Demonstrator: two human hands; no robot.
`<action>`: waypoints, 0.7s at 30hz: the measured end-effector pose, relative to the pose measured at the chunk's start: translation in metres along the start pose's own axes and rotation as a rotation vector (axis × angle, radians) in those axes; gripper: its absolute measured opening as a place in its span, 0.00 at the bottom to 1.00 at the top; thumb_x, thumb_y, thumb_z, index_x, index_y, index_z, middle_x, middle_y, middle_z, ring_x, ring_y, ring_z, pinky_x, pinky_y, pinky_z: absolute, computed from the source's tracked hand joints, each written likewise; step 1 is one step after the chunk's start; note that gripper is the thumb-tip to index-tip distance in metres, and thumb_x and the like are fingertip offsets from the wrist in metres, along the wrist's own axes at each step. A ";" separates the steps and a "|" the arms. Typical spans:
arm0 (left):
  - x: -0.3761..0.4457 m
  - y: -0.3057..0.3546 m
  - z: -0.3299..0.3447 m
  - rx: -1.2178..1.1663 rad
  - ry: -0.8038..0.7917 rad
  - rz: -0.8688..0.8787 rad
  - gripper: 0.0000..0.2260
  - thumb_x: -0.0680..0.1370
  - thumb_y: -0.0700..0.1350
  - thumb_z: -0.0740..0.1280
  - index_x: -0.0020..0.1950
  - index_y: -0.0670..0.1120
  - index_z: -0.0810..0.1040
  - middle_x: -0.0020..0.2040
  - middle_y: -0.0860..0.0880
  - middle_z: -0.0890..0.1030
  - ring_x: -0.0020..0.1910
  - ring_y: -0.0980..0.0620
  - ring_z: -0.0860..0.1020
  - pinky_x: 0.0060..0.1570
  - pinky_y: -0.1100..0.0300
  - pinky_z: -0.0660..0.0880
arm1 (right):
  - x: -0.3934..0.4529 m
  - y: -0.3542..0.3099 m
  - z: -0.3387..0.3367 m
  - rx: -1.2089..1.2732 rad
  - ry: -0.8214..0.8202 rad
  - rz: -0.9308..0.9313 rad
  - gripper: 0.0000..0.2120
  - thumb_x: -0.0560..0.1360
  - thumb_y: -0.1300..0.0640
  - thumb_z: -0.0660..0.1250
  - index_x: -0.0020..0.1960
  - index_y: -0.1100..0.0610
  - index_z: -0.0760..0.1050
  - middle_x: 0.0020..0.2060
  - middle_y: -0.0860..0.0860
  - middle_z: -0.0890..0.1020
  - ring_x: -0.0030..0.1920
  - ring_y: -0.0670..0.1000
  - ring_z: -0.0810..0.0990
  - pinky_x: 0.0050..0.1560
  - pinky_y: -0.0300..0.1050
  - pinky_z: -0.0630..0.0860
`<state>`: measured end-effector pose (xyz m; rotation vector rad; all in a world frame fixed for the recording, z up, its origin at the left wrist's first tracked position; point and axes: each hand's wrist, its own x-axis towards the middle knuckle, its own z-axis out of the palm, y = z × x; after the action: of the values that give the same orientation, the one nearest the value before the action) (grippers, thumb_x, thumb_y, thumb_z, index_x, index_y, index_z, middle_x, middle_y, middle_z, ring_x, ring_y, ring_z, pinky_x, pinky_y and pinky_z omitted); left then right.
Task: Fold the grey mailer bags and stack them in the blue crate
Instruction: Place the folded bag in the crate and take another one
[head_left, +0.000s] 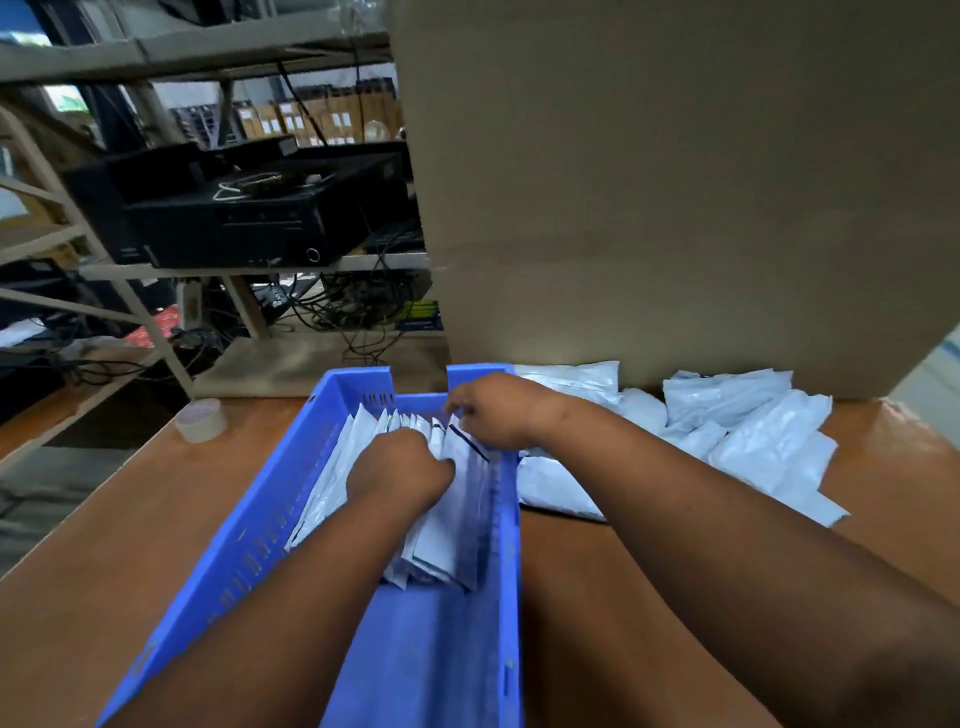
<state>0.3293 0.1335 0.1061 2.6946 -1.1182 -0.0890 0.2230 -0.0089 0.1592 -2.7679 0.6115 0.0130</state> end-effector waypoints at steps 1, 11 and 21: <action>-0.001 0.007 -0.008 -0.023 0.009 0.018 0.12 0.73 0.60 0.65 0.43 0.51 0.76 0.44 0.50 0.80 0.49 0.43 0.82 0.41 0.55 0.74 | -0.012 0.008 -0.002 0.027 0.028 0.002 0.17 0.81 0.53 0.61 0.68 0.44 0.79 0.60 0.48 0.84 0.57 0.53 0.83 0.59 0.51 0.80; -0.051 0.155 -0.032 -0.031 0.096 0.159 0.09 0.74 0.52 0.68 0.46 0.48 0.82 0.50 0.47 0.84 0.53 0.43 0.82 0.45 0.56 0.73 | -0.152 0.110 -0.032 0.074 0.136 0.086 0.16 0.82 0.53 0.65 0.68 0.48 0.80 0.62 0.48 0.84 0.61 0.52 0.81 0.62 0.48 0.77; -0.112 0.299 0.054 -0.107 -0.138 0.322 0.12 0.77 0.55 0.69 0.54 0.50 0.83 0.48 0.51 0.82 0.51 0.47 0.80 0.49 0.56 0.75 | -0.289 0.267 -0.001 0.021 0.082 0.481 0.17 0.83 0.50 0.64 0.71 0.48 0.76 0.65 0.51 0.81 0.61 0.54 0.80 0.56 0.48 0.78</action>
<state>0.0354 -0.0018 0.1176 2.4116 -1.5260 -0.2755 -0.1495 -0.1211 0.1029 -2.5422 1.2735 -0.0012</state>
